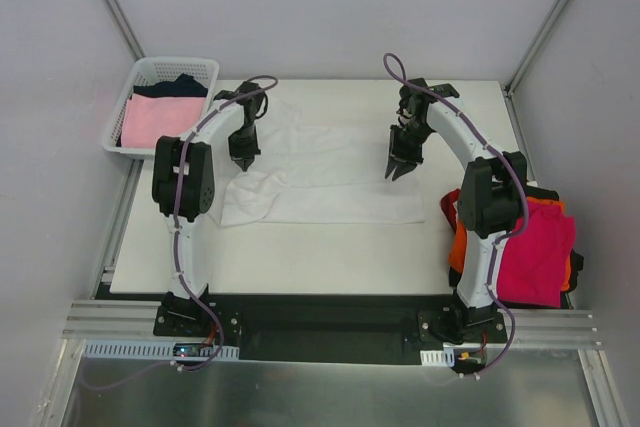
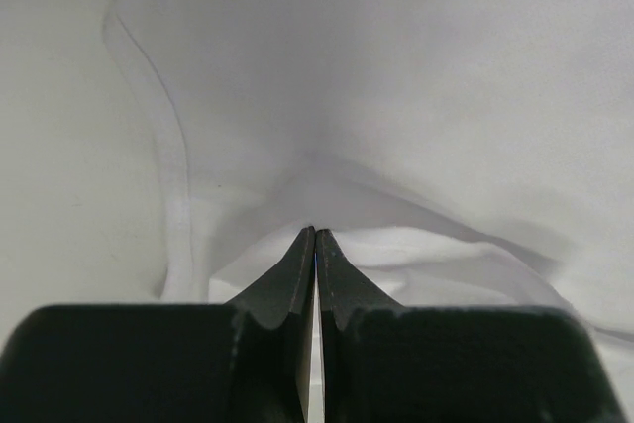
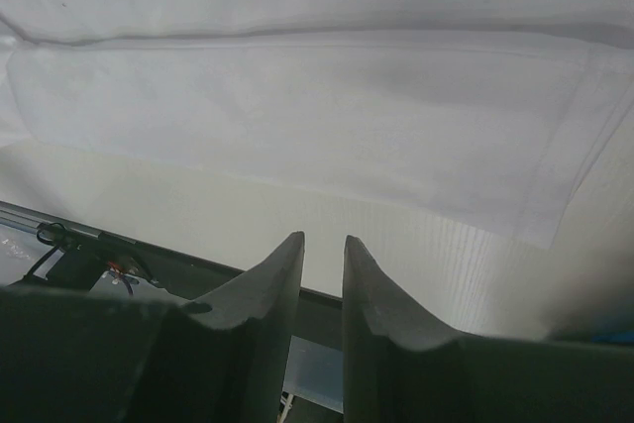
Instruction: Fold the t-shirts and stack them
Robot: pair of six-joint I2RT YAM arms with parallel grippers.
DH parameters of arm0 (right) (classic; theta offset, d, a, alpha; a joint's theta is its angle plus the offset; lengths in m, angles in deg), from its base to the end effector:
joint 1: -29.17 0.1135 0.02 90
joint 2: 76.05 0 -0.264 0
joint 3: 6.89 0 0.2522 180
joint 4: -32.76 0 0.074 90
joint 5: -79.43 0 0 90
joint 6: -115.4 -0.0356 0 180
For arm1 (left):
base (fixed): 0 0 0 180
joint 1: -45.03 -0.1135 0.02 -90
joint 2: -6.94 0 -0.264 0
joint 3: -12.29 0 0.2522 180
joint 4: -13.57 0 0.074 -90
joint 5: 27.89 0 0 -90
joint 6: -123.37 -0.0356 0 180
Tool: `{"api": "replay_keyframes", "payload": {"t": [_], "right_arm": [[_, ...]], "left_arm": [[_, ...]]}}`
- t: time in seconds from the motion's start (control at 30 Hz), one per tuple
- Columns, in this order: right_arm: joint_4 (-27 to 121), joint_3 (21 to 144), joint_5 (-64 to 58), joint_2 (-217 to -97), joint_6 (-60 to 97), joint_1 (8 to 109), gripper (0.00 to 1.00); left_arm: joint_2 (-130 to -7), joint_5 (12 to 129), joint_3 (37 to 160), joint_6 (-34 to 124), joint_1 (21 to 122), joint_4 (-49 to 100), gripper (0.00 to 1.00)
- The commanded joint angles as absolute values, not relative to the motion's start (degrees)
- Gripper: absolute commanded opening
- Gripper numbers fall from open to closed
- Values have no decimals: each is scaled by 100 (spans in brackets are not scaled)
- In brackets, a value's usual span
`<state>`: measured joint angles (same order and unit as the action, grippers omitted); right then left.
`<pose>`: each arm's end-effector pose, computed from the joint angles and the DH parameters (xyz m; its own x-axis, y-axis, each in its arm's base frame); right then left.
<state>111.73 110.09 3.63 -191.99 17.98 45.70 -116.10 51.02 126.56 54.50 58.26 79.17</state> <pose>0.3909 0.1251 0.2494 -0.9716 -0.1578 -0.1764 -0.2012 0.9431 0.2649 0.4324 -0.0946 0.1914 -0.9372 -0.1431 -0.3181 -0.1755 0.9816 0.0757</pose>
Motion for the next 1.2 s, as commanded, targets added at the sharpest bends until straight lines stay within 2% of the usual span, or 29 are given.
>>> {"api": "replay_keyframes", "payload": {"t": [0.0,0.53,0.6,0.63,0.67,0.73,0.77,0.8,0.87,0.9,1.17], "right_arm": [[11340,11049,314,-19145,1880,4552,26],[11349,11023,332,-19137,1889,4552,27],[11349,11032,349,-19145,1889,4552,26],[11340,11032,349,-19128,1889,4552,26],[11349,11032,341,-19137,1889,4552,26],[11340,11023,376,-19128,1889,4552,26],[11340,11014,376,-19119,1889,4560,26],[11349,11006,384,-19119,1898,4560,26],[11340,10962,402,-19102,1907,4560,26],[11340,10944,402,-19102,1915,4569,26],[11322,10891,481,-19163,1933,4674,26]], "left_arm": [[-11523,4901,12854,5306,5628,8112,0],[-11681,4831,13064,5341,5285,8200,1],[-11812,4936,13152,5315,5258,8235,8],[-11874,4989,13170,5306,5250,8296,17],[-11996,5050,13231,5297,5250,8340,30],[-12103,5138,13258,5323,5250,8428,46],[-12129,5147,13258,5341,5250,8446,68],[-12129,5139,13240,5393,5250,8455,81],[-12051,5121,13231,5429,5250,8446,95],[-12015,5121,13249,5455,5250,8446,99],[-11357,5498,13188,5772,5276,8473,98]]}}
